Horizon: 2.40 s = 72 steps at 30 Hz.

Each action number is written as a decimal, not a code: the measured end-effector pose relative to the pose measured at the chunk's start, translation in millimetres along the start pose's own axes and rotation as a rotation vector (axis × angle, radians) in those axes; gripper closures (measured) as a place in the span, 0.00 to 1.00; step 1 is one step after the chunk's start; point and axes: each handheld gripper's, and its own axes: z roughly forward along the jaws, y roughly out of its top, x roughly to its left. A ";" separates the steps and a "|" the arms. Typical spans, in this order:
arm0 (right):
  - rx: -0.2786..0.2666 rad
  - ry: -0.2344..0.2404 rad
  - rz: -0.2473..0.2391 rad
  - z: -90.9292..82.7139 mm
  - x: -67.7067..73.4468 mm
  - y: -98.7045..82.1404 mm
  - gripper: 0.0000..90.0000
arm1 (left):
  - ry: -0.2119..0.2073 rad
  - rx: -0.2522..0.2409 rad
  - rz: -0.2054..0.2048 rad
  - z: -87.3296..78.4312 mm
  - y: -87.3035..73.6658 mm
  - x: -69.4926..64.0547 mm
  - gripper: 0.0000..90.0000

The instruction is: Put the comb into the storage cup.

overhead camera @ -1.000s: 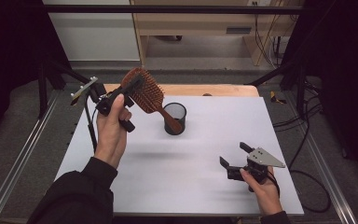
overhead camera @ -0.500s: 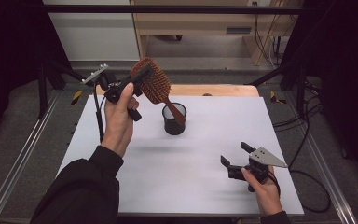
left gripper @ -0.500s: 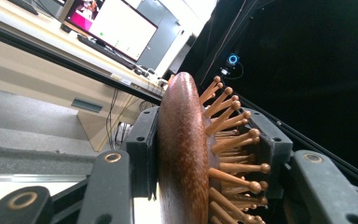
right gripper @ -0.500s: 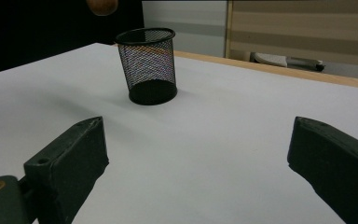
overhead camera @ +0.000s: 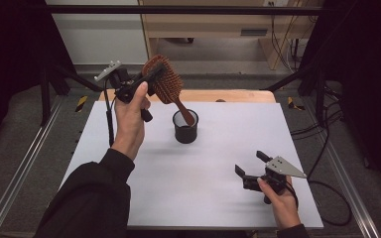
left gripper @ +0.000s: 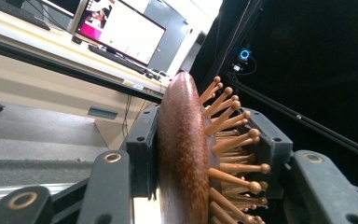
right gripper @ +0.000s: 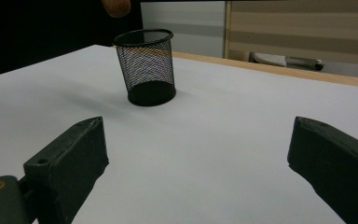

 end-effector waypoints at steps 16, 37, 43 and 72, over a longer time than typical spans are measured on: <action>0.015 0.013 -0.005 1.9 3.4 0.9 0.05 | 0.050 -0.022 -0.003 4.2 1.1 16.3 0.57; 0.025 0.023 -0.020 3.8 4.5 -0.4 0.07 | 0.091 0.012 0.062 28.4 -18.8 29.2 0.57; 0.023 0.026 -0.019 3.3 4.2 0.0 0.08 | 0.100 0.020 0.077 29.9 -20.3 29.3 0.57; 0.031 0.037 -0.004 4.7 4.5 -0.1 0.08 | 0.116 0.062 0.124 35.6 -30.5 26.0 0.57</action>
